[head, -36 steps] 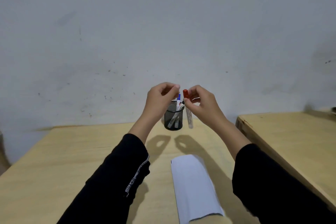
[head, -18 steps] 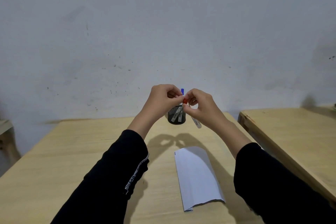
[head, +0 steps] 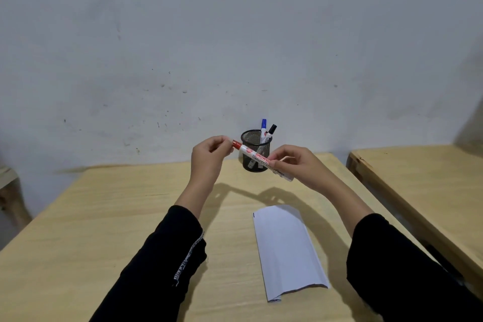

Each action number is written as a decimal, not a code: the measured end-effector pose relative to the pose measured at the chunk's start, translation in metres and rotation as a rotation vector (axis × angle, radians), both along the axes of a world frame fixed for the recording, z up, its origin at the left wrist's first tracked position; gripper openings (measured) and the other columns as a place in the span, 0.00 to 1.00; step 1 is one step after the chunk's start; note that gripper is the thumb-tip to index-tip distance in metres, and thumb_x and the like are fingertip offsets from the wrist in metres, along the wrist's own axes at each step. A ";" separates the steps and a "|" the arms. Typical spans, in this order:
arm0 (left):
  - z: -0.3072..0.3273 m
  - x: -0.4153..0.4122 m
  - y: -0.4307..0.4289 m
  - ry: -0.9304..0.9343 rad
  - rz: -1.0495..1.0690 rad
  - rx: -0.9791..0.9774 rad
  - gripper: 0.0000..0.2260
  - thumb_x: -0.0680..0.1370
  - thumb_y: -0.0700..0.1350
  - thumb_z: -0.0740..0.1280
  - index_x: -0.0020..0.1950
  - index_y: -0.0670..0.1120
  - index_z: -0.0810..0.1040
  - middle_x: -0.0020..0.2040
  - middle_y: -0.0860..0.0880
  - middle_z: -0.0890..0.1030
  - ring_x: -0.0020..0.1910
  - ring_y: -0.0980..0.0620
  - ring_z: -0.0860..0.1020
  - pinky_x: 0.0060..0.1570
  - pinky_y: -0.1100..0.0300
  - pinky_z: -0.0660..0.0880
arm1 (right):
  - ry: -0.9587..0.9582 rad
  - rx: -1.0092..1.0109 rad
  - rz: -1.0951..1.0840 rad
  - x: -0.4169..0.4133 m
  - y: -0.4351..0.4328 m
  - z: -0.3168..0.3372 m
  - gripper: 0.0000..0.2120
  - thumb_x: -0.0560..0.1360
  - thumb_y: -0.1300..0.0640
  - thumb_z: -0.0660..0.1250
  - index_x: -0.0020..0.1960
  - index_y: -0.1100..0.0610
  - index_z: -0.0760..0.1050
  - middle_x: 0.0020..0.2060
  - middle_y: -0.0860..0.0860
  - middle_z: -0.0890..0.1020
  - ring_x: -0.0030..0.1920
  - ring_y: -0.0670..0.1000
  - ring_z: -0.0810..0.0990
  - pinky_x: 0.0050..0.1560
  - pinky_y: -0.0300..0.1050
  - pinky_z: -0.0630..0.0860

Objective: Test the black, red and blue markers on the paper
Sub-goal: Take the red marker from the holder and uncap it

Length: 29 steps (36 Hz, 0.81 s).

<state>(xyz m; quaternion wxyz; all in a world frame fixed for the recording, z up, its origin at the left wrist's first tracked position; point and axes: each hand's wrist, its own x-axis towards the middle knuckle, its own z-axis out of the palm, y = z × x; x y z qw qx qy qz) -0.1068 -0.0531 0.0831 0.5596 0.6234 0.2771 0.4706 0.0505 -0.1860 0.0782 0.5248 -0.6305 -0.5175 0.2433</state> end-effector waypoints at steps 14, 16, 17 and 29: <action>-0.036 0.024 -0.019 -0.138 -0.124 -0.221 0.03 0.76 0.36 0.66 0.43 0.41 0.79 0.35 0.46 0.80 0.32 0.59 0.79 0.42 0.69 0.77 | 0.927 0.451 -0.274 -0.023 0.013 -0.026 0.03 0.72 0.67 0.68 0.43 0.60 0.77 0.28 0.46 0.81 0.29 0.41 0.78 0.35 0.29 0.76; -0.038 0.027 -0.026 -0.114 -0.187 -0.189 0.04 0.75 0.35 0.66 0.44 0.41 0.79 0.37 0.45 0.80 0.34 0.59 0.80 0.43 0.69 0.77 | 0.913 0.435 -0.241 -0.028 0.017 -0.027 0.03 0.73 0.67 0.67 0.43 0.61 0.77 0.28 0.46 0.81 0.29 0.41 0.78 0.35 0.29 0.76; -0.038 0.029 -0.029 -0.103 -0.211 -0.174 0.04 0.75 0.35 0.66 0.44 0.42 0.79 0.38 0.45 0.80 0.34 0.60 0.81 0.43 0.69 0.77 | 0.895 0.424 -0.231 -0.029 0.018 -0.028 0.03 0.73 0.67 0.67 0.43 0.61 0.77 0.28 0.46 0.80 0.29 0.42 0.77 0.35 0.29 0.76; -0.037 0.027 -0.026 0.032 -0.272 0.073 0.06 0.76 0.36 0.66 0.52 0.39 0.79 0.35 0.54 0.81 0.34 0.63 0.79 0.42 0.71 0.75 | 0.801 0.393 -0.142 -0.019 0.011 -0.032 0.04 0.74 0.68 0.65 0.46 0.61 0.76 0.29 0.46 0.81 0.32 0.42 0.78 0.39 0.31 0.77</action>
